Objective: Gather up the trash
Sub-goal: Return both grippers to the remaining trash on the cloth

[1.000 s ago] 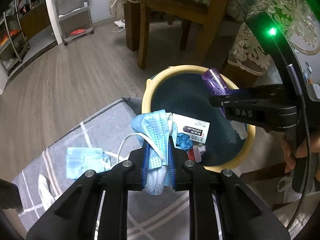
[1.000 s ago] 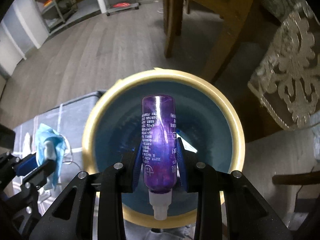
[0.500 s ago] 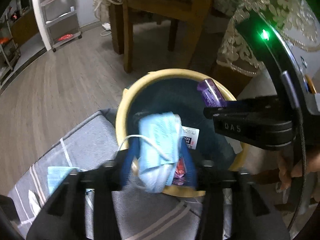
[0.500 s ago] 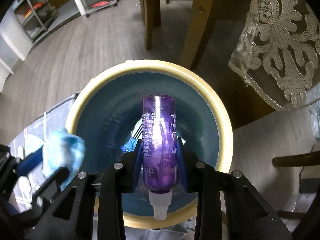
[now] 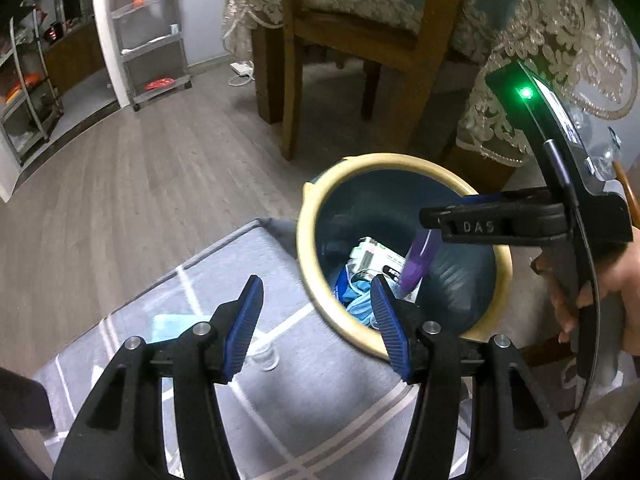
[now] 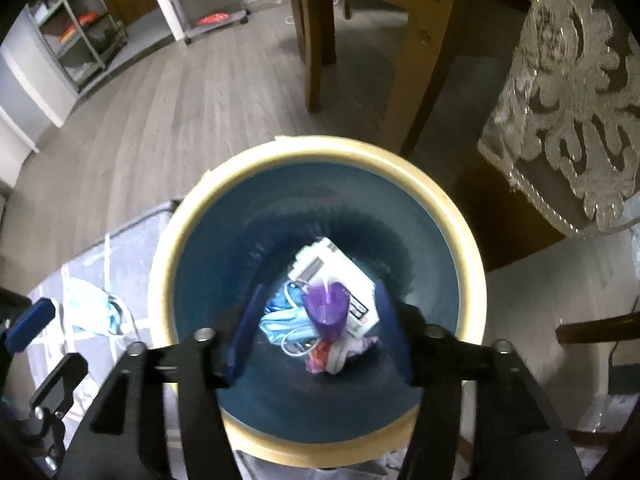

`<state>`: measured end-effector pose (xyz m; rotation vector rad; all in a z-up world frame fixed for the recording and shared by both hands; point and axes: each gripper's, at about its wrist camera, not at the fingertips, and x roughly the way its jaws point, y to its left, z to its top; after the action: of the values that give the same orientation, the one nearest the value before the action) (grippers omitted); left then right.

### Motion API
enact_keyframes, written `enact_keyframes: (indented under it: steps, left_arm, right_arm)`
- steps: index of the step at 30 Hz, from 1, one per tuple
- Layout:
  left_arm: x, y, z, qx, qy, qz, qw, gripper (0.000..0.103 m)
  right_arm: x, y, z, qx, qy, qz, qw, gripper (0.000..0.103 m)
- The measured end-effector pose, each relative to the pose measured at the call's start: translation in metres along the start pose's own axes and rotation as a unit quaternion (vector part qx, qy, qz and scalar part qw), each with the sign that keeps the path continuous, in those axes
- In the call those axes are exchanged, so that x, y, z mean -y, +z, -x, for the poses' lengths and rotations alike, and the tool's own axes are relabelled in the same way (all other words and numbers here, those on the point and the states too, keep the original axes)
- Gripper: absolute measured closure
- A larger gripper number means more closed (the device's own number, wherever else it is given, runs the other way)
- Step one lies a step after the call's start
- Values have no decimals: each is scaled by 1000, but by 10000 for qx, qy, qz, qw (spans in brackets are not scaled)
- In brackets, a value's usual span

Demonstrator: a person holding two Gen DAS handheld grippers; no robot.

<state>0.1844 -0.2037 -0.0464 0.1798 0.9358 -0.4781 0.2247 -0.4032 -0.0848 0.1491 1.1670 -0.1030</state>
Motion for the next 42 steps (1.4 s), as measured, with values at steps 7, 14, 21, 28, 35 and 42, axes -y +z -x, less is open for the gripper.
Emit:
enact_keyframes:
  steps: [7,14,21,28,35,42]
  left_arm:
    - [-30,-22,45,116,279,106,9995,39]
    - [-80,-55,95,172,703,345,9968,32]
    - [-130,-91,135,222,1093,534,9923,26]
    - [-186,-128,138,100,1541,1016,9828,21]
    - [-223,-159,125,-74,1504,1673,9743,18]
    - [-219,-170,97,-302,1449,1634,9754,17]
  right_arm:
    - [-8,-3,17,185,7,46,9998,18]
    - [-43,-11,49,524,148,363,9979,11]
    - [-87,-36,86,839,556,517,9936,9]
    - [-136,-49,82,624,802,766,9919,9]
    - [-177,-50,55,247,1150,482,9919,8]
    - [-215,-53,31,-31,958,753,9925,8]
